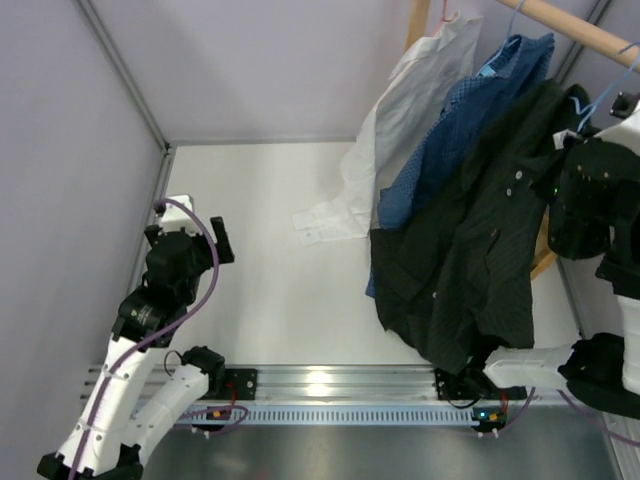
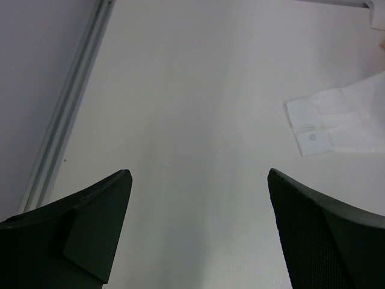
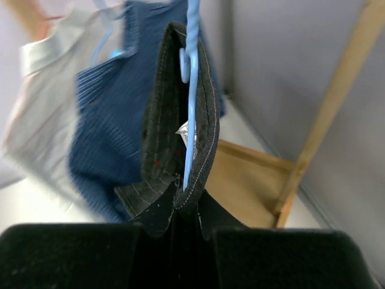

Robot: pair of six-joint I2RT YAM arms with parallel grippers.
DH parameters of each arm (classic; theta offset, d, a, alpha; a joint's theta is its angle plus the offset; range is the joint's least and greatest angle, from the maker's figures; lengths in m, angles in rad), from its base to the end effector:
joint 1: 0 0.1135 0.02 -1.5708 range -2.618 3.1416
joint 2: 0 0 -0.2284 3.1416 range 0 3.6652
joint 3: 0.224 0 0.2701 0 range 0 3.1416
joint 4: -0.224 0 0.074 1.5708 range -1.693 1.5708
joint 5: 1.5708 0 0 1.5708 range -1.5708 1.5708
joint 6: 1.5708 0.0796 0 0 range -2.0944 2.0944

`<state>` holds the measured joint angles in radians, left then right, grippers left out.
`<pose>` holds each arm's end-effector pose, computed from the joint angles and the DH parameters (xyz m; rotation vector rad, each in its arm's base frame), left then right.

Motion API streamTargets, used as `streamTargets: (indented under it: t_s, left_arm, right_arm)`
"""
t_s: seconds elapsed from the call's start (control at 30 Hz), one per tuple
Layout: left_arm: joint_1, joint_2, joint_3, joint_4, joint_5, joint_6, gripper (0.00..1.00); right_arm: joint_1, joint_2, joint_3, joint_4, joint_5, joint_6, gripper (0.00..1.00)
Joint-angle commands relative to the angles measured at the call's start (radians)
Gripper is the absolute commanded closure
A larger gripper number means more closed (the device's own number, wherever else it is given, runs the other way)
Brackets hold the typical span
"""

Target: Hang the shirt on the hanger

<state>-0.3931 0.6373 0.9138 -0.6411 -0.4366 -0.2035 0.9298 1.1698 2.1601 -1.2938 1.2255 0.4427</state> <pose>0.2068 -0.0493 0.3269 -0.1078 1.8968 0.0181 0.1327 0.0525 0.5467 0.3868 1.6281 -0.1165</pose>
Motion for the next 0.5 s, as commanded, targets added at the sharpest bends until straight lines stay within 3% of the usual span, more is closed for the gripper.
streamTargets:
  t_s: [0.0, 0.03, 0.07, 0.27, 0.47]
  left_arm:
    - [0.086, -0.011, -0.021, 0.055, 0.005, -0.042, 0.02]
    - [0.118, -0.010, -0.023, 0.057, 0.018, -0.045, 0.02]
    - [0.125, -0.011, -0.024, 0.058, 0.025, -0.045, 0.02]
    - [0.126, -0.016, -0.046, 0.070, 0.064, -0.040, 0.02]
    - [0.126, -0.028, -0.075, 0.078, 0.117, -0.045, 0.02]
  right_arm:
    - [-0.269, 0.082, 0.076, 0.146, -0.101, -0.130, 1.00]
    - [-0.377, 0.102, 0.084, 0.145, -0.127, -0.136, 1.00]
    - [-0.405, 0.116, 0.077, 0.149, -0.129, -0.128, 1.00]
    - [-0.535, 0.064, -0.094, 0.376, -0.049, -0.223, 1.00]
    - [-0.646, 0.034, -0.174, 0.459, -0.079, -0.279, 1.00]
